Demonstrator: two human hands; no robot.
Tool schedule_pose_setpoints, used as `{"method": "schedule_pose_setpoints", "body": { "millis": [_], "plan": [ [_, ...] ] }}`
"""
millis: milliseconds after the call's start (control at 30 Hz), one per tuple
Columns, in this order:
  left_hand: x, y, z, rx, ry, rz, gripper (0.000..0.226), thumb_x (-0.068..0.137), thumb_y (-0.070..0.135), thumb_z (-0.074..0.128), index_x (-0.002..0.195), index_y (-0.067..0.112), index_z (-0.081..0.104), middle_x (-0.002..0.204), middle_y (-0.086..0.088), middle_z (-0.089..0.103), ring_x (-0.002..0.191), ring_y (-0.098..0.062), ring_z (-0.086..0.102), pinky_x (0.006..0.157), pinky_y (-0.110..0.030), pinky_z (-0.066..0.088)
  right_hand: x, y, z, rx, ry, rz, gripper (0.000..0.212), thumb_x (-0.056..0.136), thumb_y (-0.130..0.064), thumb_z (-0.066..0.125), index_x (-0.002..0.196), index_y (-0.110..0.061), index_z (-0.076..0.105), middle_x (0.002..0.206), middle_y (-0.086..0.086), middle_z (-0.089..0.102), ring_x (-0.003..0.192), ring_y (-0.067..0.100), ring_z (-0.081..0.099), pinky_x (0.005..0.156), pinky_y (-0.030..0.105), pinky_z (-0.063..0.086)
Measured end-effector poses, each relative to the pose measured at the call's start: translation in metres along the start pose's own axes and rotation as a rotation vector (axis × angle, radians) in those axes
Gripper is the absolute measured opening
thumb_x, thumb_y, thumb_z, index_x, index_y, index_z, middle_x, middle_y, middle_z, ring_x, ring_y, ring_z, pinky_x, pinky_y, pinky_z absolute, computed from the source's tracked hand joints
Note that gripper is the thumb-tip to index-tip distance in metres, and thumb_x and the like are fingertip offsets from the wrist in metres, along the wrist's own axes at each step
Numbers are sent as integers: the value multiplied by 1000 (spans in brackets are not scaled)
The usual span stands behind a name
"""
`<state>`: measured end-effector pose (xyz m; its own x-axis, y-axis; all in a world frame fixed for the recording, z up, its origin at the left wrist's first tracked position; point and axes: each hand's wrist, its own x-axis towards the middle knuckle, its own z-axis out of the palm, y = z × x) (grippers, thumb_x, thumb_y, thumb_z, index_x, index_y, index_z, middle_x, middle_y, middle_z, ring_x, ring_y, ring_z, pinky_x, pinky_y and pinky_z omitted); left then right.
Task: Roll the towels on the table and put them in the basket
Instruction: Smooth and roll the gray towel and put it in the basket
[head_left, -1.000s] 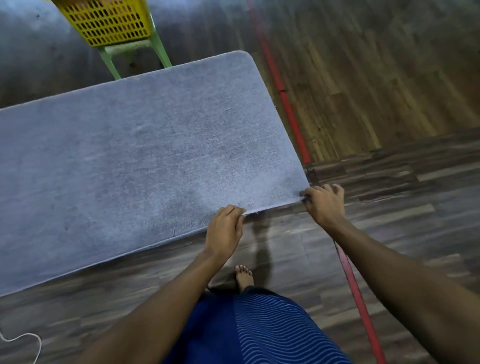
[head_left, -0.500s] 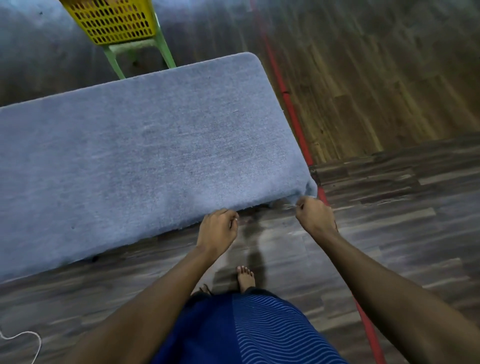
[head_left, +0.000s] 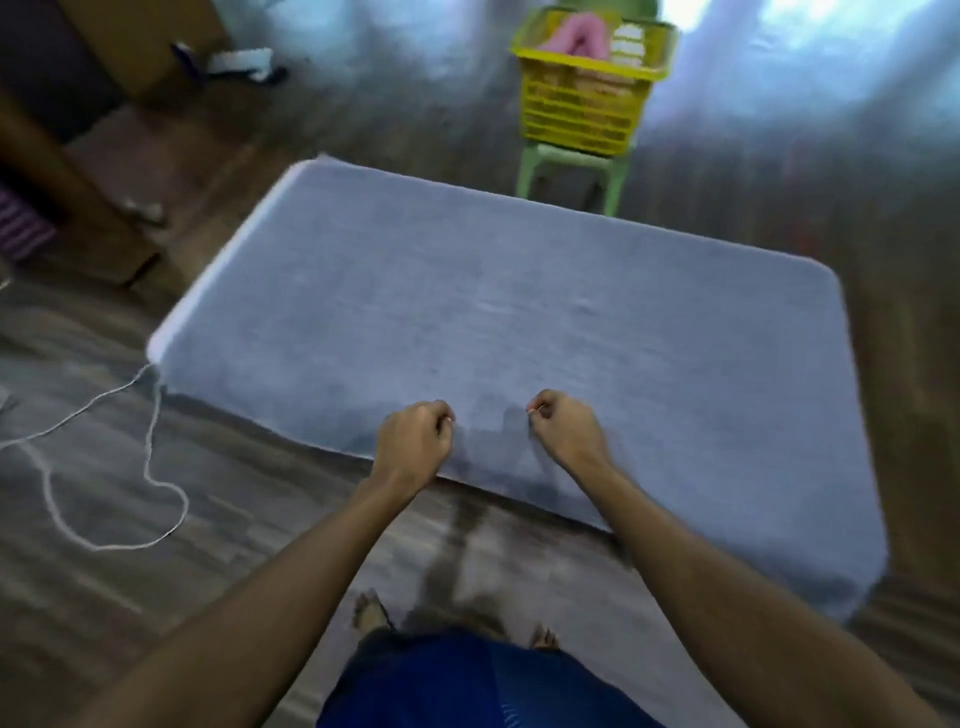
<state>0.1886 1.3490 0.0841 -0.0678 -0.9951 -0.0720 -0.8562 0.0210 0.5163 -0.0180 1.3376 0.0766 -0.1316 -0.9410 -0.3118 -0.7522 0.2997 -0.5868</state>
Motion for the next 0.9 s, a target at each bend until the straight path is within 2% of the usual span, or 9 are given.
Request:
{"method": "schedule_pose_setpoints", "body": {
  "millis": [167,433,567,667,800,900],
  "plan": [
    [11,-131,-91,-5,81,-153,16,89,19,55,95,19,70,89,-3,70,86,-25,65,72,-34,49,28,-150,93,21,-120,-145,19,89,-18,53,96,-14,70,94,9,73,93,30,64,82,37,51],
    [32,-289,-212,-37,77,-211,18,87,18,57,98,19,71,96,-3,72,94,-25,65,80,-36,51,46,-325,202,140,-192,-160,15,90,-19,57,94,-18,72,97,3,73,94,22,64,84,32,50],
    [68,-342,-252,-54,80,-190,19,86,15,56,98,18,71,97,-4,71,93,-25,64,82,-38,51,65,-378,239,179,-206,-147,15,90,-21,58,94,-21,73,92,-3,72,89,15,63,81,28,48],
    [113,-379,-274,-46,26,-158,21,85,15,55,99,19,71,91,-2,69,89,-24,63,80,-38,50,91,-408,263,221,-193,-118,12,90,-23,60,93,-22,72,88,-7,71,84,11,63,73,24,47],
    [187,-430,-300,2,-18,-57,17,85,17,58,93,23,71,88,3,69,82,-19,65,75,-36,52,142,-438,290,268,-120,-17,12,91,-20,60,94,-18,71,80,-6,67,74,8,60,55,11,38],
    [248,-461,-323,52,-88,14,15,86,18,59,94,22,71,89,3,68,82,-16,63,76,-32,50,184,-466,306,331,-25,77,10,91,-17,61,93,-15,70,79,-4,65,70,5,57,55,7,38]
  ]
}}
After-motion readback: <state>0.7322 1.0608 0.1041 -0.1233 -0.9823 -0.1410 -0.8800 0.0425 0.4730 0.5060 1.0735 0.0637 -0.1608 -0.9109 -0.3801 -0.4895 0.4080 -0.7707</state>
